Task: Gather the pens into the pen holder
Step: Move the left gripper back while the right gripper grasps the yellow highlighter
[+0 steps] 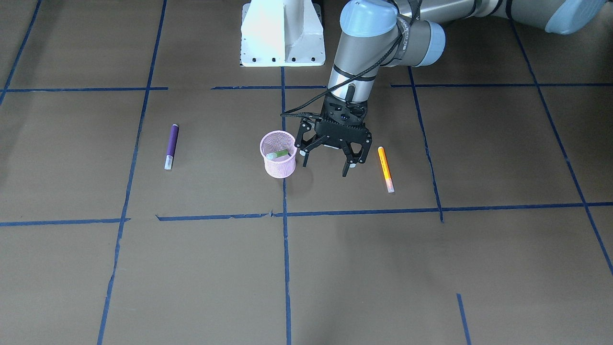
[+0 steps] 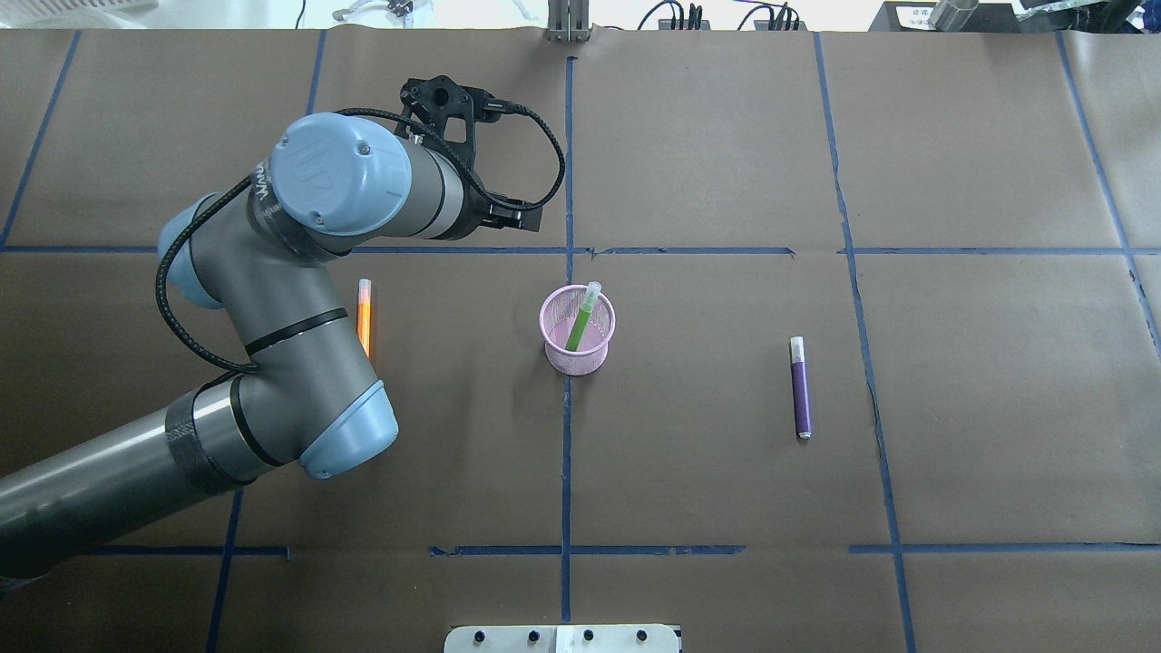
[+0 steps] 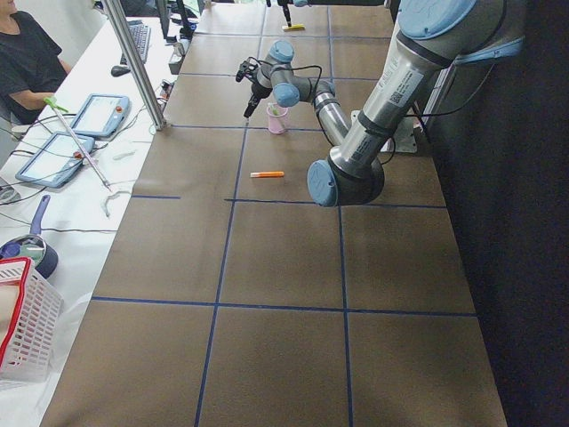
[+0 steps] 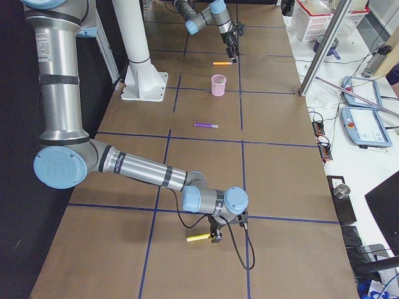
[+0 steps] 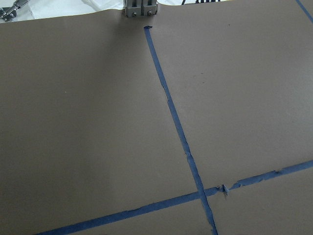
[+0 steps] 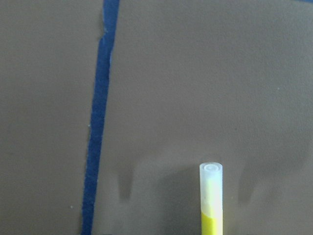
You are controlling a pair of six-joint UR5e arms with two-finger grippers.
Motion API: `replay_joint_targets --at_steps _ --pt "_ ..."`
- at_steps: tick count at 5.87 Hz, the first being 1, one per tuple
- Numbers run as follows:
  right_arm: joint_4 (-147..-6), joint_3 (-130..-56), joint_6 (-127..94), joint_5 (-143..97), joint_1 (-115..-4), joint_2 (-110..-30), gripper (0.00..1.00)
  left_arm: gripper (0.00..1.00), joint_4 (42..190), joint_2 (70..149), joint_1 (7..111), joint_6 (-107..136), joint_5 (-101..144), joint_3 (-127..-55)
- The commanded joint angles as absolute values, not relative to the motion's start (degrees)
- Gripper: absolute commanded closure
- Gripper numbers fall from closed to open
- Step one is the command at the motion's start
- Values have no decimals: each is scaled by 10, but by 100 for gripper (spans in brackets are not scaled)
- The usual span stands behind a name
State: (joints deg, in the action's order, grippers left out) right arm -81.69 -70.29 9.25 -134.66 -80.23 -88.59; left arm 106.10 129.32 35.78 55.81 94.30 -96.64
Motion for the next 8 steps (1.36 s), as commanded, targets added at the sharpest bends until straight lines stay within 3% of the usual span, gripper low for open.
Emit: replay_joint_targets --at_steps 1,4,6,7,8 --pt "-817 -680 93 -1341 -799 -886 13 9 1062 1284 359 558 944 -973" --pt "-817 -667 93 -1329 -799 -886 26 9 1062 1274 359 558 944 -983" --pt "-817 -661 93 -1328 -799 -884 27 9 1062 1274 359 558 943 -983" --pt "-817 -661 93 -1329 -799 -885 35 9 1062 1274 359 558 943 -984" --pt "-817 -661 92 -1329 -799 -886 67 9 1062 1267 359 558 943 -991"
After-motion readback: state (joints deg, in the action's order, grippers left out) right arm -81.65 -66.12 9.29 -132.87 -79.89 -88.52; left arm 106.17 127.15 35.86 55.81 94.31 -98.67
